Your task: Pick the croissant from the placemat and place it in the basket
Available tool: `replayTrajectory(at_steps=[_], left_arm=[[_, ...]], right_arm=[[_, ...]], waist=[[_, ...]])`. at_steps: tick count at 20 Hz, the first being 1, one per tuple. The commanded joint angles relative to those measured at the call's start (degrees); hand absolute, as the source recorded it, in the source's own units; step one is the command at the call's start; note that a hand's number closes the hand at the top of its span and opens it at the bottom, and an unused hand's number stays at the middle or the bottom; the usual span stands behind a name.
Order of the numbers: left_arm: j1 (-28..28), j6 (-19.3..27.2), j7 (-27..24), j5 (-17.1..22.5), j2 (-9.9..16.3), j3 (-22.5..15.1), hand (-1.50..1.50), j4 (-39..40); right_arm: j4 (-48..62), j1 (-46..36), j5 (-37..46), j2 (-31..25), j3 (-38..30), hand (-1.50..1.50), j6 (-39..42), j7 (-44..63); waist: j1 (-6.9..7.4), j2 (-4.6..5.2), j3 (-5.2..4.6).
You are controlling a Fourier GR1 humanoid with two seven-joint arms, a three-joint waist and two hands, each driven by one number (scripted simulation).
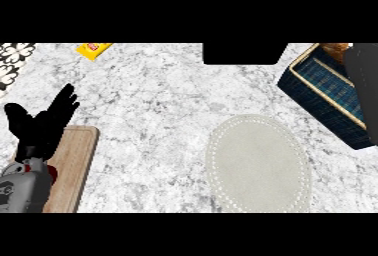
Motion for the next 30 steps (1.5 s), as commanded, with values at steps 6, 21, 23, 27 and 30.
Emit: replayTrajectory(at_steps=[6,21,23,27,30], left_arm=[[0.1,-1.0,1.8,0.8,0.2,0.2,0.0,-2.4],[3.5,-1.9,0.4,1.8,2.3,3.2,0.0,-2.6],[5.2,-0.6,-1.8,-0.4,1.4,2.6,0.0,-1.0],[3.4,-0.4,0.6,0.2,0.9,2.0,0.0,-2.3],[2.8,1.4,0.6,-0.3,-0.9,1.4,0.0,-2.1]], right_arm=[[0.2,2.7,-3.8,-0.5,-3.4,-1.5,-4.0,-6.9],[-29.7,18.0,-12.6,-4.4,-17.1,-1.5,-10.4,-3.4],[-37.9,25.5,-15.8,-3.7,-17.9,-1.5,-6.1,-2.3],[-51.8,36.0,-22.6,-3.7,-18.9,-1.5,2.9,0.5],[-60.8,42.6,-29.6,-7.0,-22.7,-1.5,9.4,1.8]], waist=[[0.56,0.0,0.02],[-2.0,-0.9,0.0],[-3.77,-1.27,-0.02],[-3.27,-1.02,0.0],[-3.55,-0.99,-0.01]])
